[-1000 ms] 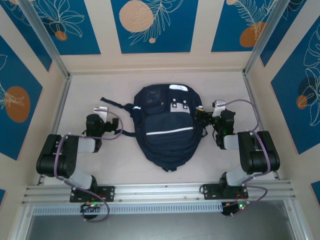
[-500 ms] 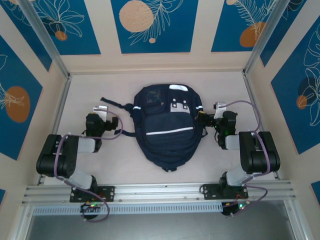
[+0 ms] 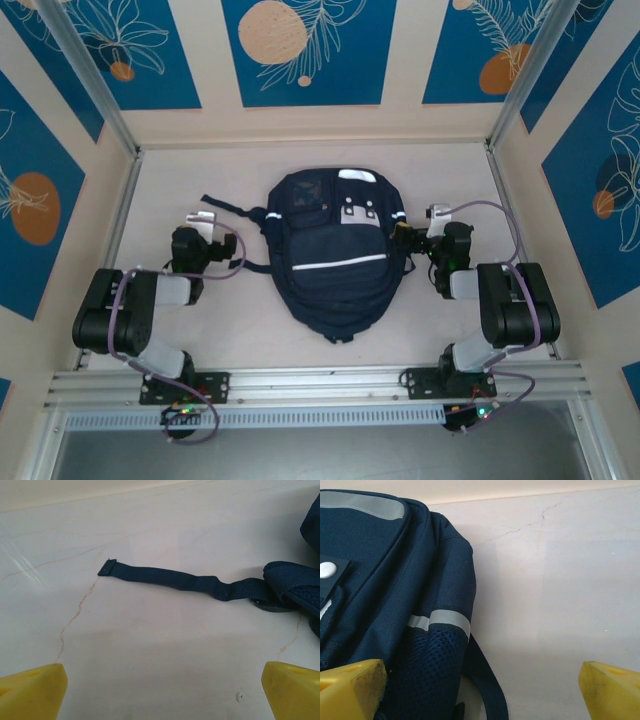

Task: Pack books, pencil case, and school supplies into a backpack

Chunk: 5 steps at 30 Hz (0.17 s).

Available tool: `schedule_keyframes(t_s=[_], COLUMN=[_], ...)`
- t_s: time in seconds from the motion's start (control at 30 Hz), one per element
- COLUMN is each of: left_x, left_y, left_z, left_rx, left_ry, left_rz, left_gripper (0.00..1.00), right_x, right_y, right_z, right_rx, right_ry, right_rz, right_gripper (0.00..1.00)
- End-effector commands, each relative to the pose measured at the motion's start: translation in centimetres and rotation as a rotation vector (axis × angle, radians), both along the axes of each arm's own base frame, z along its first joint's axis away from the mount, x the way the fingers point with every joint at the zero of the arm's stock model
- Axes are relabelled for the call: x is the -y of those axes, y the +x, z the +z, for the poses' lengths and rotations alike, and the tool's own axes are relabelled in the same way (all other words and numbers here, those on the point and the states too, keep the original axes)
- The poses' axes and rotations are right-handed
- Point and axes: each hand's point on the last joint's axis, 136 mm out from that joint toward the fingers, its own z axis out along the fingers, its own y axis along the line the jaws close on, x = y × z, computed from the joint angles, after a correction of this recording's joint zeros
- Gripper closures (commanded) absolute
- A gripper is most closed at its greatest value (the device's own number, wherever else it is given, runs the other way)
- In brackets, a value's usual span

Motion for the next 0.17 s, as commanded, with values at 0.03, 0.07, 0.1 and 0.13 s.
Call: schedule_keyframes(t_s=[0.03, 0.07, 0.1, 0.13], left_x=[-0.34, -0.32, -0.37, -0.40], left_y=[0.45, 0.44, 0.39, 0.36], left_z=[0.82, 0.81, 0.85, 0.90], left_rx=[0.031, 0.030, 0.033, 0.035], left_ry=[-0.013, -0.013, -0.015, -0.014], left_rz=[0.020, 0.019, 0.020, 0.021], left_gripper=[0.00, 0.00, 0.00, 0.00], right_x=[-0.46, -0.40, -0.38, -0.39], right_y=[0.27, 0.25, 0.24, 0.24], right_z=[1.02, 0.99, 1.02, 1.10], right_rx=[0.026, 0.024, 0.024, 0.026], right_ry=[0.015, 0.019, 0.024, 0.028], right_rz=[0.044, 0.046, 0.049, 0.052], right_gripper=[0.01, 0.01, 0.01, 0.01])
